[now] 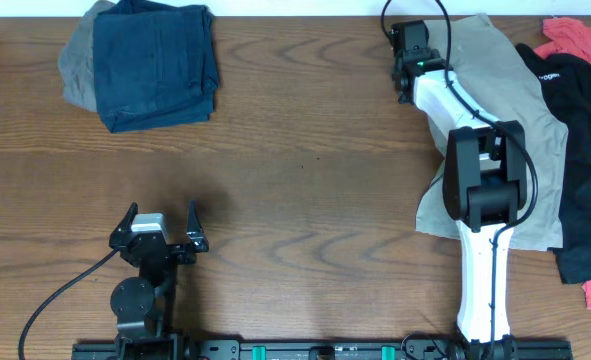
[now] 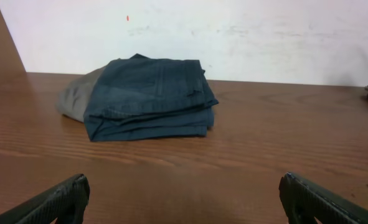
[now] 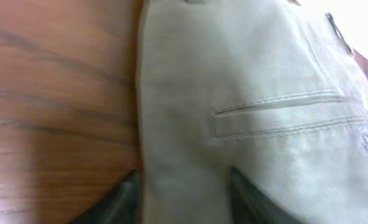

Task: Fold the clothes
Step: 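Grasp the khaki shorts waistband with the right gripper and lift, then drag the khaki shorts leftward and lay them flat mid-table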

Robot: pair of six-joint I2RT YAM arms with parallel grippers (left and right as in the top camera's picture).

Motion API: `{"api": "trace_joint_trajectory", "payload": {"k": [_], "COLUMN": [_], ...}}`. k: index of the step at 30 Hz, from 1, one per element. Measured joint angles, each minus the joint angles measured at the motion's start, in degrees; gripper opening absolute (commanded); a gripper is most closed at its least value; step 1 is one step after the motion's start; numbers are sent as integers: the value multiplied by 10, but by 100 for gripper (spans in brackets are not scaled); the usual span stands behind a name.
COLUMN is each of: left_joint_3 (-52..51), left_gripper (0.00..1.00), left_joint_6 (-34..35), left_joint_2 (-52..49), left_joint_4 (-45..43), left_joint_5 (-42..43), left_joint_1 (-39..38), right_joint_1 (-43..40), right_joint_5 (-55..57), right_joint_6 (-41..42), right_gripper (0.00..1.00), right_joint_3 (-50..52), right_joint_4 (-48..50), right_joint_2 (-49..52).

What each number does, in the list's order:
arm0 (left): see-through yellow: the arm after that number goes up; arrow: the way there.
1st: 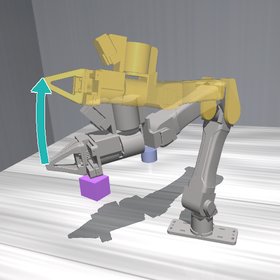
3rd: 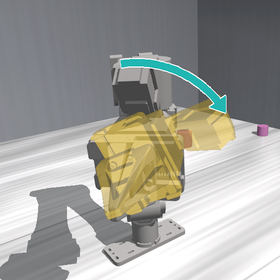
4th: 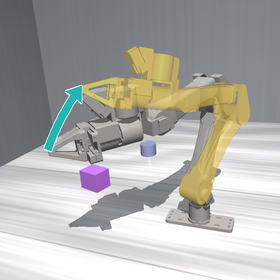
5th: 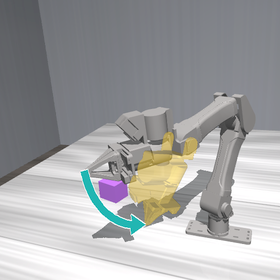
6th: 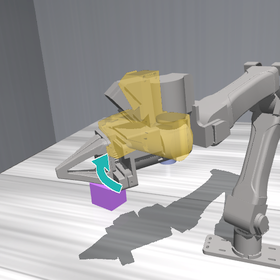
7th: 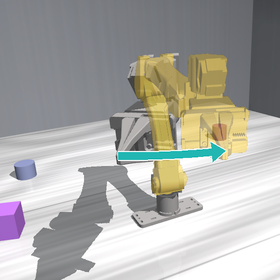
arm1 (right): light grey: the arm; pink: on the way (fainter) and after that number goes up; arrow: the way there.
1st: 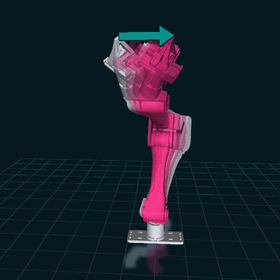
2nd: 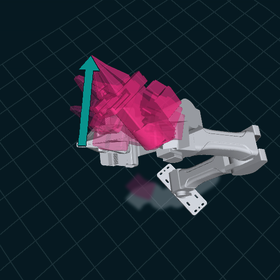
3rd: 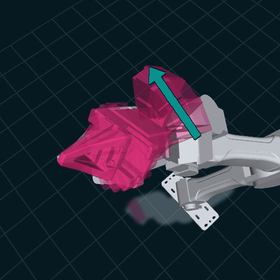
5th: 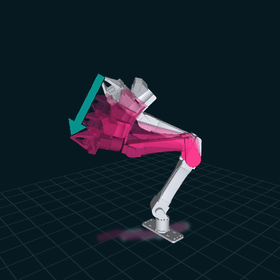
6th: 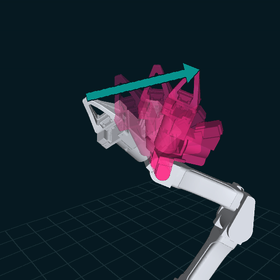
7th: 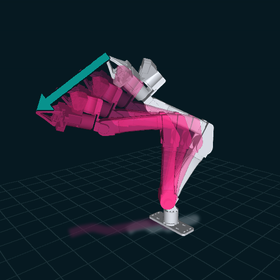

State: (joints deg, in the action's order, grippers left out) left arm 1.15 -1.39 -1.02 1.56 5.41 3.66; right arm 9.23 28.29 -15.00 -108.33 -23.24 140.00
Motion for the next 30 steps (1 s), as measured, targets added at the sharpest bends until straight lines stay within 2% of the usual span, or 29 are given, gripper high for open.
{"api": "trace_joint_trajectory", "payload": {"k": [3,6,22,30], "left_joint_3": [0,0,0,0], "left_gripper": [98,98,98,98], "left_joint_6": [0,0,0,0], "left_joint_2": [0,0,0,0], "left_joint_4": [0,0,0,0], "left_joint_5": [0,0,0,0], "left_joint_1": [0,0,0,0], "right_joint_1": [-6,-9,-7,23], "right_joint_5": [2,6,19,-7], "right_joint_6": [-2,2,50,56], "right_gripper": [9,1,1,1], "right_joint_3": [0,0,0,0], "right_joint_4": [-6,-9,-10,-37], "right_joint_2": [0,0,-11,-117]}}
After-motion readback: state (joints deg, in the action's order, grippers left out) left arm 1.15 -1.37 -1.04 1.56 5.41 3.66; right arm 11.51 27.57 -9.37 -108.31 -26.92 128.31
